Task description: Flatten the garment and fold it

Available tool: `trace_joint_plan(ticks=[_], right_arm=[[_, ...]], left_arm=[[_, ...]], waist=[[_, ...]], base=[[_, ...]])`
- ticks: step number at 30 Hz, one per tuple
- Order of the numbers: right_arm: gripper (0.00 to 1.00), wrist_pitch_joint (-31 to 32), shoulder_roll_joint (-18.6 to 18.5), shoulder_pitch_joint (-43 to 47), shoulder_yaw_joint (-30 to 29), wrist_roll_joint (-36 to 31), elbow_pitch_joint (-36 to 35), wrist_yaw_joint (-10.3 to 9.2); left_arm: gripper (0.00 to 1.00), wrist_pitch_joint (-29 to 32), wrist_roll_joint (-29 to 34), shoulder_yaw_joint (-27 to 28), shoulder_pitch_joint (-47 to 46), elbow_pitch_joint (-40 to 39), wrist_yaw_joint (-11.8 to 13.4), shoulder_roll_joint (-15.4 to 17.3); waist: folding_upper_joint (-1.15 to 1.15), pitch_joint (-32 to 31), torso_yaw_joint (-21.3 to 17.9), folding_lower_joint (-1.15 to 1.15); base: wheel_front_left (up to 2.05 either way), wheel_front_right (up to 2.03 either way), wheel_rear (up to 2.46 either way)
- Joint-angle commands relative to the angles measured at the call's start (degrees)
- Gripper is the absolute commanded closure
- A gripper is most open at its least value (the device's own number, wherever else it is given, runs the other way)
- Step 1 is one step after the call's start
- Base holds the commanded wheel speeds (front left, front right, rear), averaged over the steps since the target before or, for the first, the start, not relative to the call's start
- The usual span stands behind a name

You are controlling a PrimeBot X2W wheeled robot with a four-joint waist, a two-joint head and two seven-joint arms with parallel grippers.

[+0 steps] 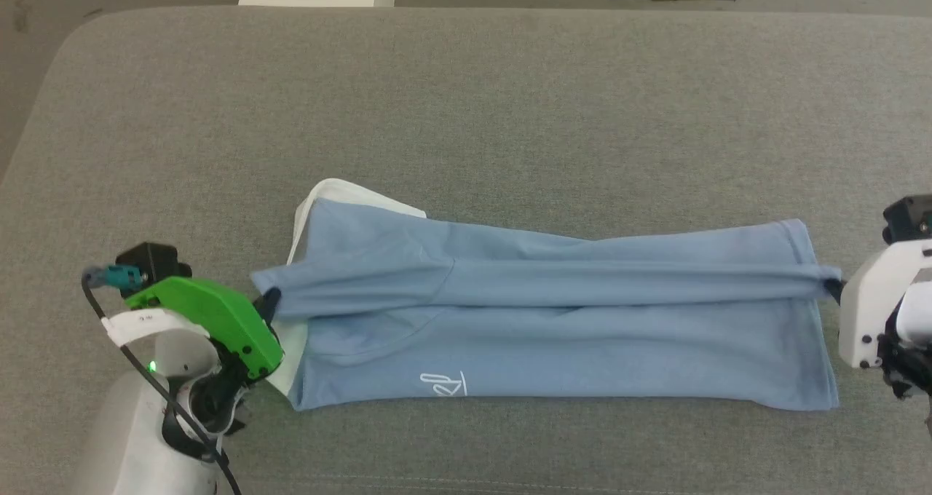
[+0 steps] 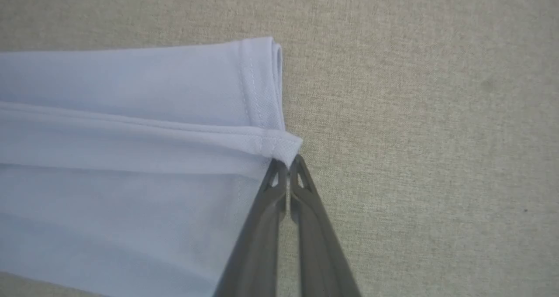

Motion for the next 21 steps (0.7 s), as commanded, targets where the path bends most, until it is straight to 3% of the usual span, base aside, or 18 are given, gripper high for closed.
trace_joint_plan(ticks=[1, 8, 9, 10, 11, 21], right_arm=[[1.0, 0.54, -0.1, 1.32, -0.35, -0.43, 0.5, -0.11], [1.0, 2.56, 1.23, 4.01, -1.26, -0.39, 1.22, -0.11], [0.79, 2.75, 1.53, 4.22, -1.38, -0.28, 1.19, -0.11], [0.51, 2.63, 1.67, 4.35, -1.49, -0.33, 1.05, -0.11], [0.0, 2.49, 1.76, 4.44, -1.8, -0.48, 0.97, -0.11], [0.0, 1.49, 2.76, 5.29, -6.24, 3.23, -2.31, -0.11]], left_arm=[[1.0, -0.33, -0.43, 0.36, 1.08, 1.17, 0.26, -0.11], [1.0, -1.07, -0.3, -0.06, 1.24, 6.72, 0.02, -0.35], [0.38, -1.27, -0.17, -0.14, 1.12, 7.16, -0.03, -0.31], [0.0, -1.33, -0.06, -0.22, 0.99, 7.51, -0.09, -0.2], [0.0, -1.23, -0.03, -0.23, 0.84, 7.93, -0.09, -0.03], [0.0, 3.93, 0.07, -0.13, -0.13, 3.56, 2.02, 3.35]], waist=[[0.0, 0.19, 0.18, 0.01], [0.0, -0.73, -0.01, 0.01], [0.0, -1.12, -0.07, 0.01], [0.0, -1.55, -0.12, 0.01], [0.0, -2.05, -0.17, 0.01], [0.0, -9.35, -0.14, 0.01]], base=[[0.0, 0.0, 0.0], [0.0, 0.0, 0.0], [0.0, 0.0, 0.0], [0.0, 0.0, 0.0], [0.0, 0.0, 0.0], [0.0, 0.0, 0.0]])
